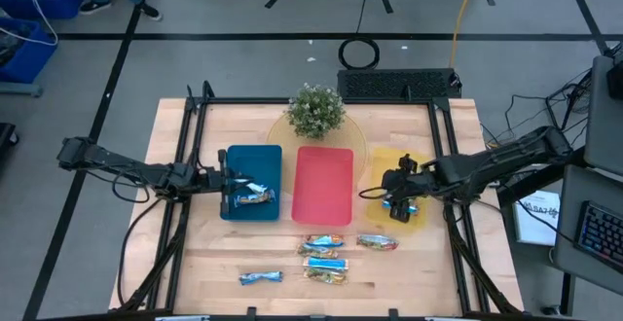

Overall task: Pick and place Granola Bars by type
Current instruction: Put the blue granola bar into the blue bin

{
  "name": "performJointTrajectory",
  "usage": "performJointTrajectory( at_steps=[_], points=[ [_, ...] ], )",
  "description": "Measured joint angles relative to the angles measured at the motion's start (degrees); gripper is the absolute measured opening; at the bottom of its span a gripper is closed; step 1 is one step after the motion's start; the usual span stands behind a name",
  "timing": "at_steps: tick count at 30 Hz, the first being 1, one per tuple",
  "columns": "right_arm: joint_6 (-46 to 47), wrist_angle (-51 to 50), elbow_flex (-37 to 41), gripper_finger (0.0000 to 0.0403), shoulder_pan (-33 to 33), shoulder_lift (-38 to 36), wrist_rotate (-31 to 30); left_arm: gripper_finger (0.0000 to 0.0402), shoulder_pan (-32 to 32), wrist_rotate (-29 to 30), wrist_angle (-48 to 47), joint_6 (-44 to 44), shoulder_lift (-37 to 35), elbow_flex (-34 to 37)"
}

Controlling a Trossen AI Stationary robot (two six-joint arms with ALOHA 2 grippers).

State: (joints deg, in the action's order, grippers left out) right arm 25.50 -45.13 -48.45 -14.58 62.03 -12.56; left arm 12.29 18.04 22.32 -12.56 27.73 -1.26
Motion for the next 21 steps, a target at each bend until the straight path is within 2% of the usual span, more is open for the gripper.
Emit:
performJointTrajectory(
  at_steps=[7, 10, 13, 17, 21],
  points=[
    [-8.4, 9.0, 0.4, 0.0129, -3.5, -12.7, -8.0, 0.0035, 0.0, 0.3, 0.6, 3.3, 0.0, 0.0],
    [-10.8, 14.8, 3.1, 0.0075, -5.7, -17.4, -14.2, 0.0035, 0.0, 0.5, 0.6, 1.4, 0.0, 0.0],
    [-15.2, 21.9, 7.8, 0.0016, -7.1, -19.9, -15.9, 0.0035, 0.0, 0.5, 0.6, 0.9, 0.0, 0.0],
    [-20.4, 32.6, 14.8, 0.0015, -7.7, -20.7, -15.8, 0.0035, 0.0, 0.5, 0.6, 7.2, 0.0, 0.0],
    [-25.2, 41.4, 21.3, 0.0014, -7.7, -22.1, -15.8, 0.0035, 0.0, 0.5, 0.6, 8.7, 0.0, 0.0]
  ],
)
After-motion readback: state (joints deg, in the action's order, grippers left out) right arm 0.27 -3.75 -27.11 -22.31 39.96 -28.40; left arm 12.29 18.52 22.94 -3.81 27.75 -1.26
